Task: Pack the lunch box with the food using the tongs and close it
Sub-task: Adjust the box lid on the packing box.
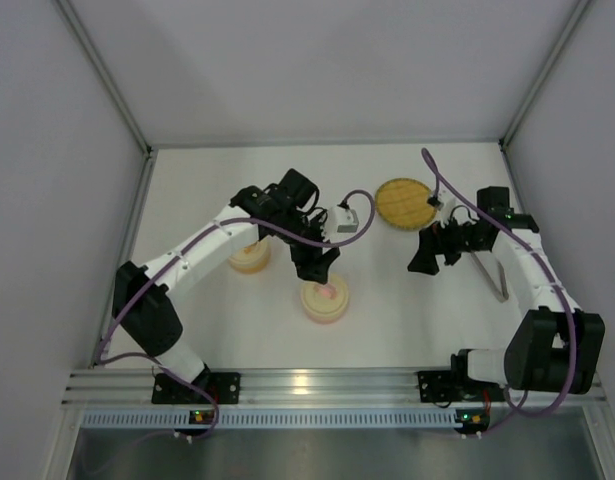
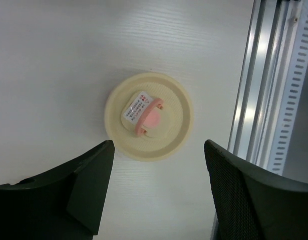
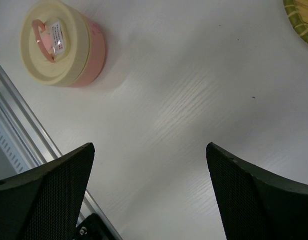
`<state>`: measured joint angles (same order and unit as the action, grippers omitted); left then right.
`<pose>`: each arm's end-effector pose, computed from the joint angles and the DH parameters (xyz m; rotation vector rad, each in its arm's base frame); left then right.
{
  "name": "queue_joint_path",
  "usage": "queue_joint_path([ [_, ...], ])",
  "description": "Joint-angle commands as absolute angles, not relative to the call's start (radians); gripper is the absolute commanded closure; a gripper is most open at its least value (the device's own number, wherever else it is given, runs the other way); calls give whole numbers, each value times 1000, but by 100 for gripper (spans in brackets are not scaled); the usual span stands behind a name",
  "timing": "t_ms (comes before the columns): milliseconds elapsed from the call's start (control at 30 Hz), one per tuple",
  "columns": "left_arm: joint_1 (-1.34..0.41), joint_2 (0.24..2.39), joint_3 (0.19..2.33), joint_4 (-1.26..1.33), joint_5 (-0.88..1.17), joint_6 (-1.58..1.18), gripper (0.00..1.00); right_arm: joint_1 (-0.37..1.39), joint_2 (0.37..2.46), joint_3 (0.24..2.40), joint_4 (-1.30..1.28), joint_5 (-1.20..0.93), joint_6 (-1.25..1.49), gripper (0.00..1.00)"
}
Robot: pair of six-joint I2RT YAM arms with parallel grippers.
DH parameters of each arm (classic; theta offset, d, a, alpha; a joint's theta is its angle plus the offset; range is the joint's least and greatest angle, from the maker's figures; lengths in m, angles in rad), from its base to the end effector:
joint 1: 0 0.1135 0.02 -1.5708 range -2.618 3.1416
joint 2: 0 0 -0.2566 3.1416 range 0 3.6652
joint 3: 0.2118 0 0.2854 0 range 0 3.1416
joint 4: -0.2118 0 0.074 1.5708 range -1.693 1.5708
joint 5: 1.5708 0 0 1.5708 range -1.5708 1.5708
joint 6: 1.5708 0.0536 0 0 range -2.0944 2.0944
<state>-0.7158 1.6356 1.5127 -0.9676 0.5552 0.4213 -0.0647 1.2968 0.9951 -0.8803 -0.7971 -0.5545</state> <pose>0.2653 -0.2681 0.2889 1.5702 2.1168 -0.8356 0.2790 0.0203 0.2318 -0.7806 2.2970 0.8246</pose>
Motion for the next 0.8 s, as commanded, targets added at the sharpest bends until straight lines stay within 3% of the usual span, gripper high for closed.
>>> queue_joint_path([
  [0,-718,1641,1493,-926,663,757,22,-109,1302,1020,-908,-853,-588,8],
  [500,-736,1775,1506,-1067,663,1291,32,-250,1304,1043,-992,-879,-647,7],
  [767,-762,1773,1425,-1097,621,1385,38,-264,1318,1046,-1008,-880,-658,7],
])
